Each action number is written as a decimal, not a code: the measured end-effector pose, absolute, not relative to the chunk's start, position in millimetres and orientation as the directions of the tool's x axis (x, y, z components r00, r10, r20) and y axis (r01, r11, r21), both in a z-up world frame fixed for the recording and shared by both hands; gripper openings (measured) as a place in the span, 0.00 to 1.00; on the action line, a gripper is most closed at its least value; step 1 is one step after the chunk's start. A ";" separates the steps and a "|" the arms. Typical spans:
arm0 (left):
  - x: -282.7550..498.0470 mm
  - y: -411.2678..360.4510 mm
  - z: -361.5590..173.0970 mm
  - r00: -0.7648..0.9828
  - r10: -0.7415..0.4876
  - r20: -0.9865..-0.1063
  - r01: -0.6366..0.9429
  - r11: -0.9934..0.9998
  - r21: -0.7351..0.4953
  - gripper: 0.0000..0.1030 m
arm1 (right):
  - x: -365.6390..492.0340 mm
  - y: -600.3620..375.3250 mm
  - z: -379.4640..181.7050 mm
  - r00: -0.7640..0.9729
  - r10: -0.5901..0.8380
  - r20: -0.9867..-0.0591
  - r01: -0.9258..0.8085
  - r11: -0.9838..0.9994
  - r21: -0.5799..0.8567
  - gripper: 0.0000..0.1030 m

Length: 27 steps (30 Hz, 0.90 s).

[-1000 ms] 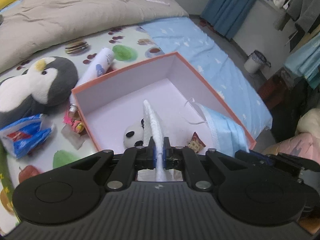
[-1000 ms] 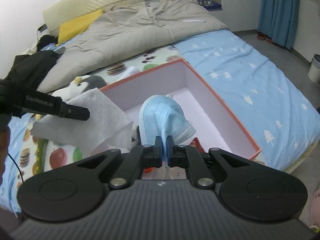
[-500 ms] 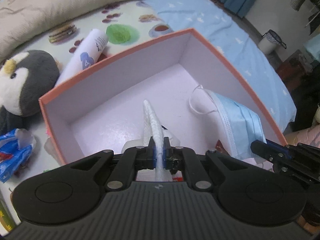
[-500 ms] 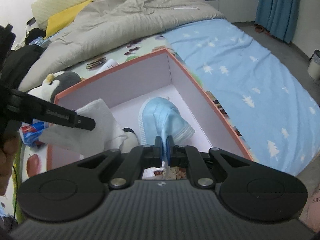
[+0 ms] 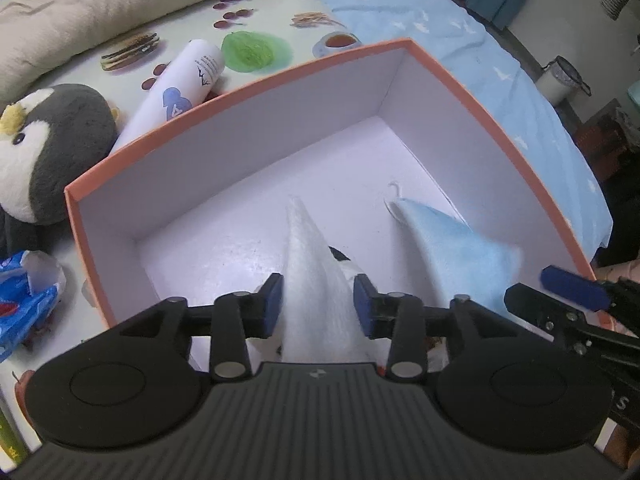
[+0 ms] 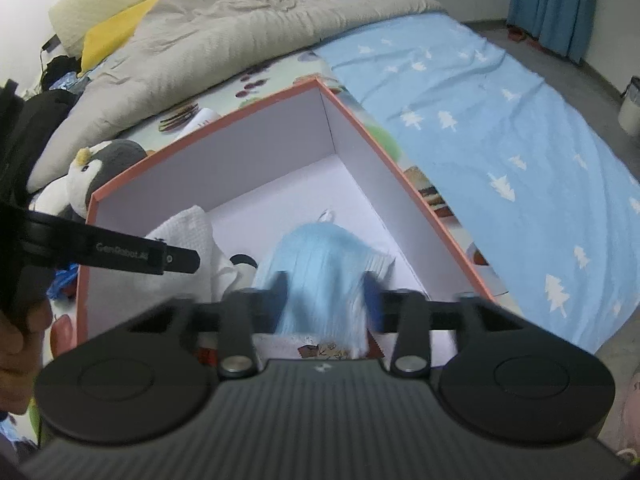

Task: Organize soft objects
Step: 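Open both grippers to drop the tissue and mask into the box, then withdraw both grippers from the box back toward the pile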

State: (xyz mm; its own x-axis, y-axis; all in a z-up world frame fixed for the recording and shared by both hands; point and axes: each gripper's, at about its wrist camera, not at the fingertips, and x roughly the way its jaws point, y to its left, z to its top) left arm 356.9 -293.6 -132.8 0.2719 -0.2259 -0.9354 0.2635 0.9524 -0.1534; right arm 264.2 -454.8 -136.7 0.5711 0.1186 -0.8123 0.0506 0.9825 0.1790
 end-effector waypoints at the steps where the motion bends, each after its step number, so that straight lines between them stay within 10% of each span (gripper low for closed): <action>1: 353.5 -291.5 -130.3 0.277 -0.229 -0.933 0.261 0.953 -0.156 0.44 | 262.1 -454.4 -134.1 0.577 0.117 -0.809 0.049 0.983 0.177 0.48; 27: 196.1 -184.2 -56.8 0.513 -0.243 -0.823 0.243 0.961 -0.132 0.44 | 149.6 -373.5 -84.9 0.697 0.206 -0.687 -0.056 0.971 0.234 0.48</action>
